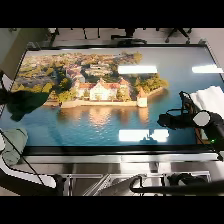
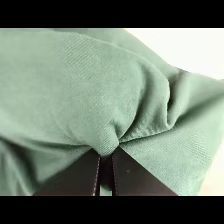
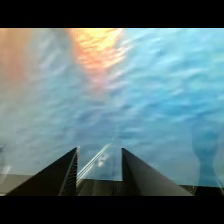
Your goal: Fold the shirts.
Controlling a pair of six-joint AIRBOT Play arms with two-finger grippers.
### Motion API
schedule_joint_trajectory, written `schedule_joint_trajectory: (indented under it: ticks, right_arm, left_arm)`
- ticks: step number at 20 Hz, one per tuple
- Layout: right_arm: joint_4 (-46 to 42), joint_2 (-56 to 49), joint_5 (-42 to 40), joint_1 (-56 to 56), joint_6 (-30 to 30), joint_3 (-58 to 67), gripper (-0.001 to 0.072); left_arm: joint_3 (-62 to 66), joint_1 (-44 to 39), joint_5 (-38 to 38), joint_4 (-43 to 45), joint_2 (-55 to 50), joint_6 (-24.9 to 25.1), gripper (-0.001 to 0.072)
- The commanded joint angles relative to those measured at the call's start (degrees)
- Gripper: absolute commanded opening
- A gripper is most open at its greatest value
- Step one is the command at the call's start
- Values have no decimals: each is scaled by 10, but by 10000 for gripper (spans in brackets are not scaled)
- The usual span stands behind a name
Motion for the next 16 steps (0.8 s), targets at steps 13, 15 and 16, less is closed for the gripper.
schedule_joint_trajectory:
  ticks: [13,15,16]
  right_arm:
    - [13,21,29,0,-40,54,400]
    - [40,16,33,0,-52,54,389]
    - [68,11,37,0,-73,54,390]
  left_arm:
    - [-186,-524,27,-136,154,-66,162]
    - [-187,-551,44,-133,146,-67,551]
    - [-175,-546,35,-131,145,-67,552]
